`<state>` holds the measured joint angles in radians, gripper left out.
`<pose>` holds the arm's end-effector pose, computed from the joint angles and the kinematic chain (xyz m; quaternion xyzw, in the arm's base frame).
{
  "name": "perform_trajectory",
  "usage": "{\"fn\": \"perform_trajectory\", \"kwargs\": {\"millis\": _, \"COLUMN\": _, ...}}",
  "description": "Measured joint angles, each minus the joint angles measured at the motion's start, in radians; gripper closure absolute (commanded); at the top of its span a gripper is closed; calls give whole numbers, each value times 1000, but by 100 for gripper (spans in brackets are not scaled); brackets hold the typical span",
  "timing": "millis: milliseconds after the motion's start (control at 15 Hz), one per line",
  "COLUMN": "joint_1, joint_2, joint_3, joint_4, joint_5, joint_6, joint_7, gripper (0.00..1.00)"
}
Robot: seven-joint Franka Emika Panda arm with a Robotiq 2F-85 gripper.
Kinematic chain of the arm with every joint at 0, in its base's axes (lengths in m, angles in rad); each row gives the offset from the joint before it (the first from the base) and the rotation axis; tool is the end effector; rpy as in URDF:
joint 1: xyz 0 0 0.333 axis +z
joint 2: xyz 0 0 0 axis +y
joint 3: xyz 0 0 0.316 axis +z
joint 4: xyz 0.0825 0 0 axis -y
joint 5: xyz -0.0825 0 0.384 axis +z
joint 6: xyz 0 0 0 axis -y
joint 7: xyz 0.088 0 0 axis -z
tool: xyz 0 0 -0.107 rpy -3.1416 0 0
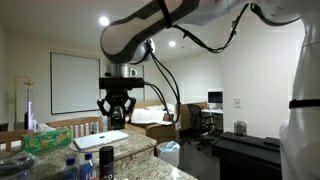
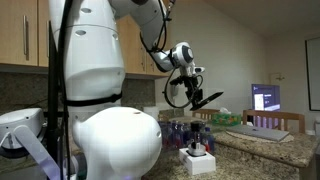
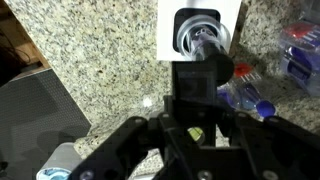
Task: Stack the objects to the right of the box on top of the box
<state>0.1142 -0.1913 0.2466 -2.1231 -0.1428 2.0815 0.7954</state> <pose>0.4809 0.1800 0.5055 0.9762 -0.1850 0.1073 0.0348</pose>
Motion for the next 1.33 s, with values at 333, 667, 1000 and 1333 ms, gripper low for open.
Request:
{"fn": "perform_trajectory", "kwargs": {"millis": 333, "joint_1": 62, "joint_2": 84, "joint_3": 3, "joint_4": -3, "joint_5": 102, "joint_6": -61, "joint_7": -105, "gripper": 82}}
{"fn": "perform_trajectory", "kwargs": {"millis": 667, "joint_1": 78, "joint_2": 124, "joint_3": 2, "joint_4": -3, "joint_5": 148, "joint_6": -125, "joint_7": -145, "gripper": 82}}
{"fn": "perform_trajectory", "kwargs": {"millis": 1000, "joint_1": 82, "joint_2": 126, "joint_3": 2, "joint_4": -3, "joint_5": 194, "joint_6": -189, "joint_7": -169, "gripper": 82}}
{"fn": "perform_trajectory", "kwargs": {"millis": 1333, "joint_1": 85, "joint_2": 126, "joint_3": -3, "joint_4": -1, "joint_5": 197, "joint_6": -197, "joint_7": -169, "gripper": 82}}
